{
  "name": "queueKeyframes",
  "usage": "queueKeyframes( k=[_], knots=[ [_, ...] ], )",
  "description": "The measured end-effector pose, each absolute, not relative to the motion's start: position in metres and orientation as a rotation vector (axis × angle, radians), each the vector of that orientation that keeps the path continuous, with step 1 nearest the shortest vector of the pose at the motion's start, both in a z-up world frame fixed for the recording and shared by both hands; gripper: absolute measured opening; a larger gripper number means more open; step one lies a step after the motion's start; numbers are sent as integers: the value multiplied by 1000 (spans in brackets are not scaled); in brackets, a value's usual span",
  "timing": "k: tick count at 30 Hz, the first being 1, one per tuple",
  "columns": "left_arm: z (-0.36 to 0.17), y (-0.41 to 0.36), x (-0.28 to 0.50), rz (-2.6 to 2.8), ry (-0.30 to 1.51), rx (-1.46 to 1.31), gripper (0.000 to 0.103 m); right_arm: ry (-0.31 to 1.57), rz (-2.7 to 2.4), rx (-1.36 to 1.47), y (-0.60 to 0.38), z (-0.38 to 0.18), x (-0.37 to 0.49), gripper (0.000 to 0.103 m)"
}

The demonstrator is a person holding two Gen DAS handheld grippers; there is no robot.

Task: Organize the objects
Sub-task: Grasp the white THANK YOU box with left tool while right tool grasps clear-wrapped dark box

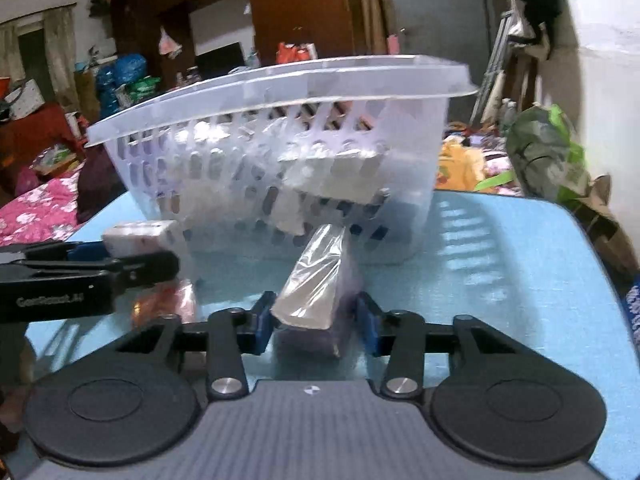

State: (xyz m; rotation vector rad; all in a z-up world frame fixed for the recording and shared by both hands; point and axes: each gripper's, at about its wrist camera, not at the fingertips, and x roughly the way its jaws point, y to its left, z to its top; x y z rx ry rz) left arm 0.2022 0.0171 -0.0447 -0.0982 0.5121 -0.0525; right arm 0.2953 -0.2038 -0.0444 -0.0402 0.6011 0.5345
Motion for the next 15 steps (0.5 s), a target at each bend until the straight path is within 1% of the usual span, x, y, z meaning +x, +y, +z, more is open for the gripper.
queueKeyframes(
  k=[5, 9, 15],
  knots=[
    [-43, 28, 188, -117, 411, -191, 75, 549, 553, -42, -207, -39, 289, 41],
    [-41, 29, 175, -123, 323, -200, 75, 495, 586, -37, -207, -36, 280, 41],
    [-42, 30, 178, -143, 328, -213, 75, 482, 618, -3, -211, -34, 281, 41]
  ],
)
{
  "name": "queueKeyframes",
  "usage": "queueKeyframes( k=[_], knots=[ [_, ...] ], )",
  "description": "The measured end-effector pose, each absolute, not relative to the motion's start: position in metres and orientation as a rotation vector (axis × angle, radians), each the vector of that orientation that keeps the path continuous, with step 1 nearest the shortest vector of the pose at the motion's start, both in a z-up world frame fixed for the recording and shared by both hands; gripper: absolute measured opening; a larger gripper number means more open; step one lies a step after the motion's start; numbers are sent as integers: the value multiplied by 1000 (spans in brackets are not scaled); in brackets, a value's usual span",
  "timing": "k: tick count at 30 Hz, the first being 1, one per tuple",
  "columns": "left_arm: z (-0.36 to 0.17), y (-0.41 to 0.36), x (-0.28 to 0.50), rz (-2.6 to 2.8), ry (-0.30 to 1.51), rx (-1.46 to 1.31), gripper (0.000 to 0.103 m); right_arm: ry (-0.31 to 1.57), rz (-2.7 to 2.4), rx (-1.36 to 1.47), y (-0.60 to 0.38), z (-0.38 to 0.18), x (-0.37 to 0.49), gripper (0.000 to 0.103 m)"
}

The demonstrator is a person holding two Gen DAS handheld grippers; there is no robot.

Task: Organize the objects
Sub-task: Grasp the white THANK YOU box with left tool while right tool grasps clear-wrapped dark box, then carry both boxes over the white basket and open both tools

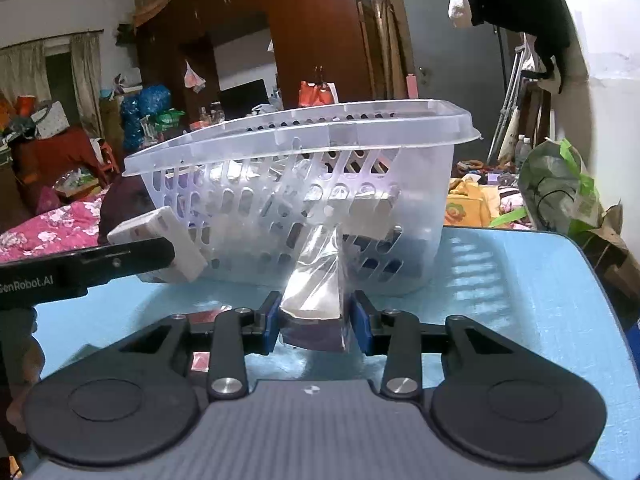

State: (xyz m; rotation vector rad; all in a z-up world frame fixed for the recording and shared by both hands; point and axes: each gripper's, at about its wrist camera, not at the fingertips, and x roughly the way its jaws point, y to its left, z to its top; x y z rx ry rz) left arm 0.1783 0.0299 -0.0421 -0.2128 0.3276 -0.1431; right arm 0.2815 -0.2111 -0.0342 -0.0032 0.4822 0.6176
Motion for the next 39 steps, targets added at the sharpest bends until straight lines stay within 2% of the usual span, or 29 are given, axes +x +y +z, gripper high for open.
queueKeyframes(
  k=[23, 33, 36, 39],
  knots=[
    [-42, 30, 166, -163, 271, -217, 75, 356, 691, 33, -218, -29, 266, 40],
    [-39, 33, 159, -151, 229, -215, 75, 245, 716, 32, -223, -26, 255, 40],
    [-37, 31, 155, -166, 191, -214, 75, 228, 720, 40, -225, -26, 255, 40],
    [-26, 28, 143, -184, 109, -195, 75, 126, 704, 73, -236, -25, 246, 40]
  ],
)
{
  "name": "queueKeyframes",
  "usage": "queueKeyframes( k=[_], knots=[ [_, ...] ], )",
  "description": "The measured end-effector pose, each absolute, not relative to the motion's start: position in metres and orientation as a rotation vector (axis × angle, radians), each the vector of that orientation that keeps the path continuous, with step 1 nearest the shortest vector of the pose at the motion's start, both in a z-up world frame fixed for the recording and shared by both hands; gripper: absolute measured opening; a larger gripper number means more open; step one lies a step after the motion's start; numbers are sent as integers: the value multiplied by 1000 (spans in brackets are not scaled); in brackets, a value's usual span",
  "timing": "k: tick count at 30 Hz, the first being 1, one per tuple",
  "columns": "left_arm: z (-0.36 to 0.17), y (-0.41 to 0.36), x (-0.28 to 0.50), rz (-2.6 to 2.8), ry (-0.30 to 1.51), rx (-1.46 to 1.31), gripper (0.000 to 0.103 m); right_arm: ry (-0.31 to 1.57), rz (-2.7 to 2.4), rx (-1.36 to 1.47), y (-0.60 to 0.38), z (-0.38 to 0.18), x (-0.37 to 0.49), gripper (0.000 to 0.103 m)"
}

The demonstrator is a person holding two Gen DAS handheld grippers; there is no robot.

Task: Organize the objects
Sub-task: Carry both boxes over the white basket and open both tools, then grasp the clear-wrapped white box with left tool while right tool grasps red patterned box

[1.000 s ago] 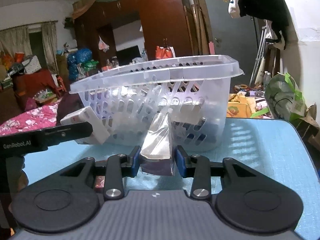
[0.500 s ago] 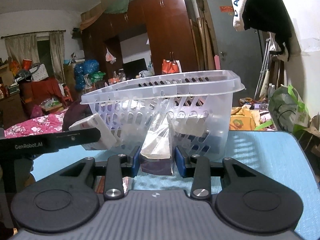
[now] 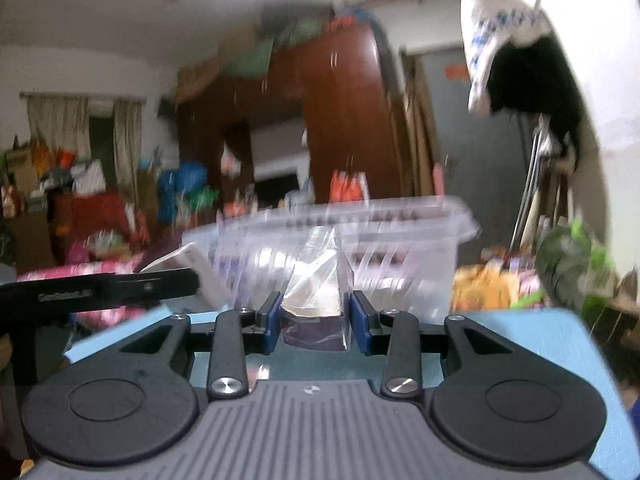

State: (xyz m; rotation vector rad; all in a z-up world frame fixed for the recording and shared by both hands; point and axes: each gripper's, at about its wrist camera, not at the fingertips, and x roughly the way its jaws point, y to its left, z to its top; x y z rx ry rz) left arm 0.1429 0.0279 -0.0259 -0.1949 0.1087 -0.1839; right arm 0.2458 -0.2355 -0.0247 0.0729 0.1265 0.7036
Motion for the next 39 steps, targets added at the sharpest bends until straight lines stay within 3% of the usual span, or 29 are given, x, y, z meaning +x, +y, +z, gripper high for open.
queueKeyframes(
  k=[5, 10, 15, 16, 17, 19, 22, 25, 32, 39],
  knots=[
    [21, 22, 146, -197, 65, -119, 75, 33, 729, 101, -249, 8, 244, 40],
    [80, 26, 205, -176, 115, -91, 75, 50, 683, -44, -226, 66, 284, 40],
    [77, 30, 269, -137, 283, -127, 77, 157, 661, -104, -200, 73, 342, 43],
    [70, 31, 277, -120, 306, -136, 85, 171, 670, -112, -196, 70, 350, 60],
    [64, 30, 283, -83, 331, -130, 90, 189, 669, -131, -192, 66, 353, 83],
    [56, 29, 280, -34, 328, -107, 94, 191, 618, -160, -190, 59, 351, 96],
    [52, 35, 254, -54, 274, -124, 103, 194, 640, -153, -202, 51, 330, 103],
    [40, 42, 222, -120, 257, -171, 103, 187, 665, -61, -226, 36, 304, 103],
    [-33, 1, 128, -267, 387, -103, 103, 382, 678, 20, -252, -23, 285, 103],
    [-57, -42, 95, -277, 400, -53, 100, 402, 683, 146, -270, -21, 295, 103]
  ],
)
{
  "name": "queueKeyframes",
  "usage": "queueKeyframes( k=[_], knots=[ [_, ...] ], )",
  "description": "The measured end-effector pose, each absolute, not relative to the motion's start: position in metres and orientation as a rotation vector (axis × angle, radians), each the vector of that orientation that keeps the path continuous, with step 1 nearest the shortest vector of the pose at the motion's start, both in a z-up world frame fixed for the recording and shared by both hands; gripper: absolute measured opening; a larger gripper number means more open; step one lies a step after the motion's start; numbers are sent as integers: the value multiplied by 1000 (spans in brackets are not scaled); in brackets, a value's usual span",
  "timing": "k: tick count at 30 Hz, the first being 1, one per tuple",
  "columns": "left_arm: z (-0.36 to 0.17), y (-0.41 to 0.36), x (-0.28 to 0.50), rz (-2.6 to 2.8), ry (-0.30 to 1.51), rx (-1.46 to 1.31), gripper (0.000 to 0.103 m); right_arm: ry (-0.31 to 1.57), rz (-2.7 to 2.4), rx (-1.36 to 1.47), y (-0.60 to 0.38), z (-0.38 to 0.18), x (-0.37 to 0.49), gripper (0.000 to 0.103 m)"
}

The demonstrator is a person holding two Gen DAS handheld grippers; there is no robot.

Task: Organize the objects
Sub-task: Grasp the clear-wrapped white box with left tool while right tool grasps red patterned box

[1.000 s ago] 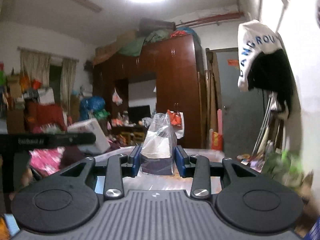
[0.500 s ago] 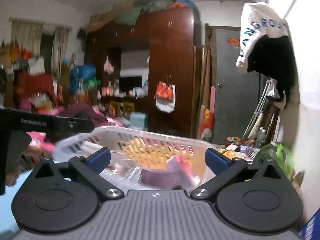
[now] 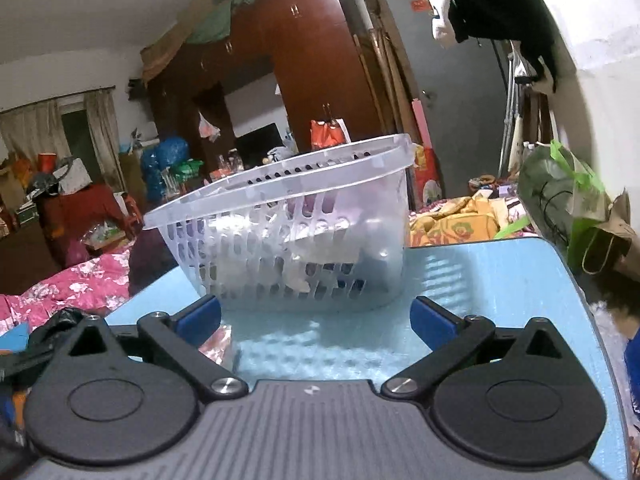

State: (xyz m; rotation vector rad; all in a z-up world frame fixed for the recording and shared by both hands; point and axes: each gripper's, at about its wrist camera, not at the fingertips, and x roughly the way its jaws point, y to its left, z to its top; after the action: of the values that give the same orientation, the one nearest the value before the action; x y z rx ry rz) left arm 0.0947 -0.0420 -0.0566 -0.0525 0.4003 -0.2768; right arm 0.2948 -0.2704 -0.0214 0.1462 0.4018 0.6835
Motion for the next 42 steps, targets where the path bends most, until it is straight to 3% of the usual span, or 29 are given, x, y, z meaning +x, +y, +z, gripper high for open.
queueKeyframes(
  k=[3, 5, 6, 7, 13, 17, 23, 28, 42],
  knots=[
    [-64, -51, 92, -231, 438, -30, 94, 408, 655, 128, -266, -25, 291, 103],
    [-72, -52, 92, -213, 457, -48, 83, 397, 664, 127, -263, -31, 284, 103],
    [-76, -51, 91, -213, 467, -53, 66, 399, 679, 125, -260, -31, 283, 103],
    [-79, -48, 90, -216, 472, -62, 56, 403, 692, 117, -255, -32, 281, 102],
    [-79, -13, 75, -125, 441, -74, 54, 433, 757, 18, -218, -33, 267, 93],
    [-76, 21, 72, -61, 433, -113, 54, 482, 802, -46, -193, -34, 263, 76],
    [-70, 49, 72, -45, 414, -158, 54, 538, 830, -183, -161, -40, 258, 67],
    [-70, 55, 75, -44, 405, -172, 54, 564, 825, -212, -160, -42, 257, 48],
    [-71, 52, 77, -76, 369, -144, 54, 441, 812, -129, -181, -30, 247, 47]
  ],
)
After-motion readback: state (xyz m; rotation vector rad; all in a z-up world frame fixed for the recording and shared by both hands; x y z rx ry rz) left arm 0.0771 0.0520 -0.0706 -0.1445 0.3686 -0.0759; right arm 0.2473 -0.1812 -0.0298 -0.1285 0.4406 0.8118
